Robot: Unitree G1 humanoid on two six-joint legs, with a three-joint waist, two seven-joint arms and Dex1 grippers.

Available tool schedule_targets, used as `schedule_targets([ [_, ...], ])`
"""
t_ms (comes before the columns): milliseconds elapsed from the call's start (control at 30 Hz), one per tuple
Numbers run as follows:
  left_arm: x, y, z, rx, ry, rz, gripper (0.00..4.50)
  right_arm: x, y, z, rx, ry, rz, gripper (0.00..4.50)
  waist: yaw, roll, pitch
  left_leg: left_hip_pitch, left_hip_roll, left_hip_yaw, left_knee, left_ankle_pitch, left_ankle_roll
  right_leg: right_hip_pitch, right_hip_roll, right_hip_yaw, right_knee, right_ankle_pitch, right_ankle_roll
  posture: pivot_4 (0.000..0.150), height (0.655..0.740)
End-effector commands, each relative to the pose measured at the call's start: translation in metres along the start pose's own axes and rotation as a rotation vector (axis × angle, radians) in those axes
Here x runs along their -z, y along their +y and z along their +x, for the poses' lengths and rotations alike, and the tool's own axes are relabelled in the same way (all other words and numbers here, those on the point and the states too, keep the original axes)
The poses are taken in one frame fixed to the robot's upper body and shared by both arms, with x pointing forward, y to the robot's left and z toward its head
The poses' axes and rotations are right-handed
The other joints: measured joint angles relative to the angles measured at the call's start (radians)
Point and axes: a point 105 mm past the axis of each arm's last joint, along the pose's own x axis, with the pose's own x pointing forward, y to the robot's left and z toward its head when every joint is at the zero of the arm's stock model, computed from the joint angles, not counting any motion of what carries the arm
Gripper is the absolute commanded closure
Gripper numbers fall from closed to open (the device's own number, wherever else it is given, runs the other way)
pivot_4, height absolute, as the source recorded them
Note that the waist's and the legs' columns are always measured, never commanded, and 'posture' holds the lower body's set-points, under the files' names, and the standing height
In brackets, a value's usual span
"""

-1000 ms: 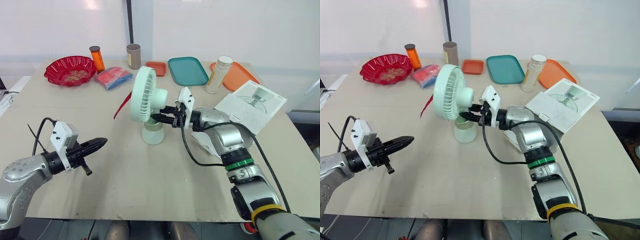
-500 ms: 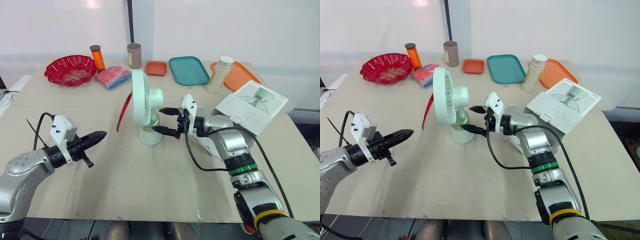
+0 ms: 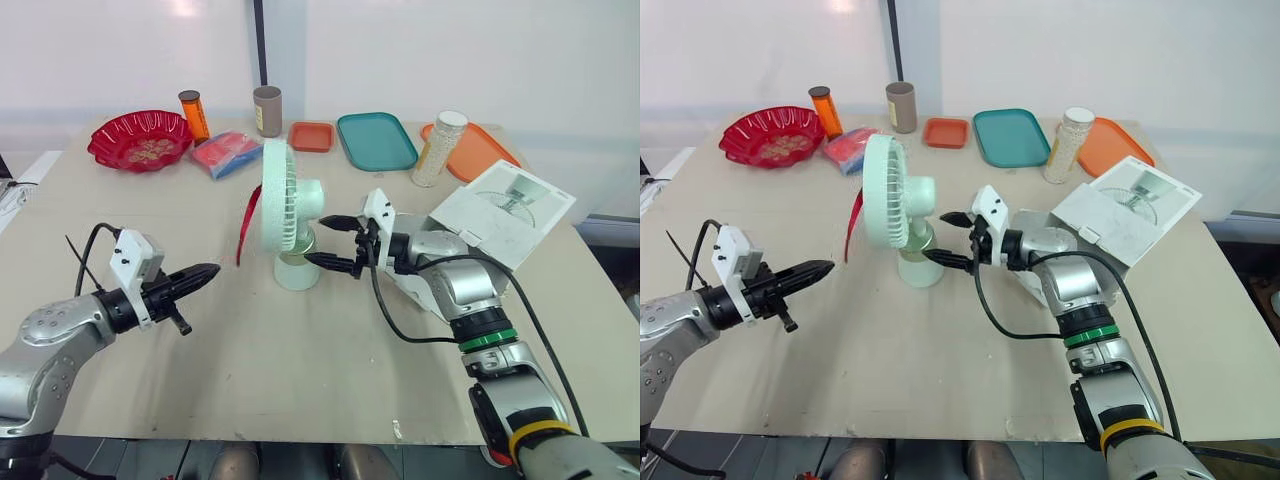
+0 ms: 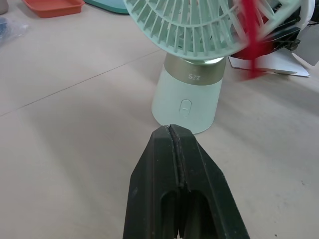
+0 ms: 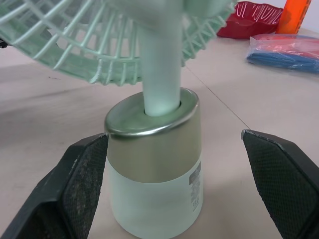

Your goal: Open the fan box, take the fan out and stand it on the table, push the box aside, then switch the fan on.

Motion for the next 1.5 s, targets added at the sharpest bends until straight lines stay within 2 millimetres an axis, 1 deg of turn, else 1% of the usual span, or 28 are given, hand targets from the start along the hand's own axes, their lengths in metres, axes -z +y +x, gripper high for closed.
schedule_targets([
  [33, -0.008, 0.001, -0.001, 0.001, -0.022, 0.035, 4.50, -0.014, 0.000, -0.002, 0.001, -0.036, -0.044, 0.14, 0.000, 0.000, 0.000, 0.000, 0.000, 0.000, 0.000, 0.000, 0.000, 0.000, 0.000, 0.000, 0.000, 0.000, 0.000, 0.150, 0.7400],
  [267, -0.008, 0.003, -0.003, 0.003, -0.021, 0.032, 4.50, -0.014, 0.005, -0.002, -0.023, -0.037, -0.049, 0.14, 0.000, 0.000, 0.000, 0.000, 0.000, 0.000, 0.000, 0.000, 0.000, 0.000, 0.000, 0.000, 0.000, 0.000, 0.000, 0.150, 0.7400],
  [333, -0.008, 0.004, -0.006, 0.014, -0.026, 0.027, 4.50, -0.015, 0.007, -0.006, -0.031, -0.040, -0.049, 0.14, 0.000, 0.000, 0.000, 0.000, 0.000, 0.000, 0.000, 0.000, 0.000, 0.000, 0.000, 0.000, 0.000, 0.000, 0.000, 0.150, 0.7400],
  [467, -0.012, 0.007, -0.009, 0.017, -0.038, 0.035, 4.50, -0.017, 0.013, -0.019, -0.035, -0.042, -0.050, 0.14, 0.001, 0.000, 0.000, 0.000, 0.000, 0.000, 0.000, 0.000, 0.000, 0.000, 0.000, 0.000, 0.000, 0.000, 0.000, 0.150, 0.7400],
  [567, -0.016, 0.009, -0.010, 0.021, -0.051, 0.043, 4.50, -0.018, 0.018, -0.034, -0.022, -0.032, -0.051, 0.14, 0.001, 0.000, 0.000, 0.000, 0.000, 0.000, 0.000, 0.000, 0.000, 0.000, 0.000, 0.000, 0.000, 0.000, 0.000, 0.150, 0.7400],
  [667, -0.022, 0.008, -0.009, 0.026, -0.087, 0.059, 4.50, -0.018, 0.023, -0.056, 0.012, -0.004, -0.047, 0.14, 0.003, 0.000, 0.000, -0.001, 0.000, 0.000, 0.000, 0.000, 0.000, 0.000, -0.001, 0.000, 0.000, 0.000, 0.000, 0.150, 0.7400],
  [700, -0.025, 0.005, -0.009, 0.048, -0.102, 0.049, 3.94, -0.019, 0.026, -0.063, 0.020, 0.004, -0.048, 0.00, 0.003, 0.000, 0.000, -0.001, -0.001, 0.000, 0.000, 0.000, 0.000, 0.000, -0.001, 0.000, 0.000, 0.000, 0.000, 0.150, 0.7400],
  [733, -0.026, 0.002, -0.010, 0.067, -0.109, 0.052, 3.73, -0.021, 0.029, -0.069, 0.025, 0.007, -0.045, 0.00, 0.003, 0.000, 0.000, -0.001, -0.001, 0.000, 0.000, 0.000, 0.000, 0.000, -0.001, 0.000, 0.000, 0.000, 0.001, 0.150, 0.7400],
  [767, -0.026, 0.000, -0.011, 0.081, -0.112, 0.056, 3.33, -0.022, 0.031, -0.073, 0.027, 0.010, -0.042, 0.00, 0.003, 0.000, 0.000, -0.001, -0.001, 0.000, 0.000, 0.000, 0.000, 0.000, -0.001, 0.000, 0.000, 0.000, 0.000, 0.150, 0.7400],
  [833, -0.031, 0.002, -0.011, 0.067, -0.150, 0.058, 2.62, -0.022, 0.034, -0.081, 0.052, 0.024, -0.042, 0.00, 0.001, 0.000, 0.000, -0.001, -0.001, 0.000, 0.000, 0.000, 0.000, 0.000, 0.000, 0.000, 0.000, 0.000, 0.000, 0.150, 0.7400],
  [867, -0.033, 0.003, -0.011, 0.065, -0.170, 0.053, 2.19, -0.022, 0.034, -0.084, 0.066, 0.029, -0.039, 0.00, 0.001, 0.000, 0.000, 0.000, 0.000, 0.000, 0.000, 0.000, 0.000, 0.000, 0.000, 0.000, 0.000, 0.000, 0.000, 0.150, 0.7400],
  [900, -0.034, 0.003, -0.011, 0.065, -0.183, 0.055, 2.02, -0.022, 0.034, -0.087, 0.084, 0.029, -0.030, 0.00, 0.000, 0.000, 0.000, 0.000, 0.000, 0.000, 0.000, 0.000, 0.000, 0.000, 0.000, 0.000, 0.000, 0.000, 0.000, 0.150, 0.7400],
  [933, -0.033, 0.003, -0.011, 0.069, -0.181, 0.060, 1.64, -0.022, 0.035, -0.091, 0.102, 0.030, -0.020, 0.00, 0.000, 0.000, 0.000, 0.000, 0.000, 0.000, 0.000, 0.000, 0.000, 0.000, 0.000, 0.000, 0.000, 0.000, 0.000, 0.150, 0.7400],
  [967, -0.032, 0.003, -0.010, 0.070, -0.175, 0.065, 1.43, -0.021, 0.034, -0.093, 0.113, 0.033, -0.012, 0.00, 0.001, 0.000, 0.000, 0.000, 0.000, 0.000, 0.000, 0.000, 0.000, 0.000, 0.000, 0.000, 0.000, 0.000, 0.000, 0.150, 0.7400],
  [1033, -0.030, 0.002, -0.012, 0.078, -0.169, 0.069, 0.54, -0.019, 0.037, -0.098, 0.127, 0.043, -0.005, 0.00, 0.002, 0.000, 0.000, 0.000, -0.001, 0.000, 0.001, 0.000, 0.000, 0.001, 0.000, 0.000, 0.000, 0.000, 0.000, 0.150, 0.7400],
  [1100, -0.028, 0.001, -0.014, 0.088, -0.160, 0.078, 0.04, -0.019, 0.039, -0.101, 0.141, 0.041, 0.009, 0.00, 0.002, 0.000, 0.000, -0.001, -0.001, 0.000, 0.001, 0.000, 0.000, 0.001, 0.000, 0.000, -0.001, 0.000, 0.001, 0.150, 0.7400],
  [1200, -0.029, 0.001, -0.015, 0.085, -0.160, 0.094, 0.04, -0.018, 0.039, -0.103, 0.154, 0.044, 0.014, 0.00, 0.002, 0.000, 0.000, 0.000, 0.000, 0.000, 0.000, 0.000, 0.000, 0.001, 0.000, 0.001, 0.000, 0.000, 0.001, 0.150, 0.7400],
  [1267, -0.030, 0.011, -0.013, 0.016, -0.165, 0.117, 0.04, -0.018, 0.039, -0.103, 0.155, 0.042, 0.016, 0.00, 0.002, 0.000, 0.000, 0.000, 0.000, 0.000, 0.001, 0.000, 0.000, 0.001, 0.000, 0.001, 0.000, 0.000, 0.001, 0.150, 0.7400],
  [1333, -0.024, 0.011, -0.012, 0.006, -0.124, 0.120, 0.04, -0.016, 0.038, -0.102, 0.161, 0.043, 0.018, 0.00, 0.002, 0.000, 0.000, 0.000, -0.001, 0.000, 0.001, 0.000, 0.000, 0.001, 0.000, 0.001, 0.000, 0.000, 0.001, 0.150, 0.7400],
  [1400, -0.022, 0.012, -0.010, -0.003, -0.118, 0.088, 0.04, -0.016, 0.035, -0.101, 0.165, 0.041, 0.021, 0.00, 0.002, 0.000, 0.000, 0.000, -0.001, 0.000, 0.001, 0.000, 0.000, 0.001, 0.001, 0.001, 0.000, 0.000, 0.001, 0.150, 0.7400],
  [1500, -0.023, 0.003, -0.010, 0.044, -0.122, 0.088, 0.04, -0.014, 0.033, -0.100, 0.162, 0.047, 0.019, 0.00, 0.002, 0.000, 0.000, -0.001, -0.001, 0.000, 0.001, 0.000, 0.000, 0.001, 0.001, 0.001, -0.001, -0.001, 0.001, 0.150, 0.7400],
])
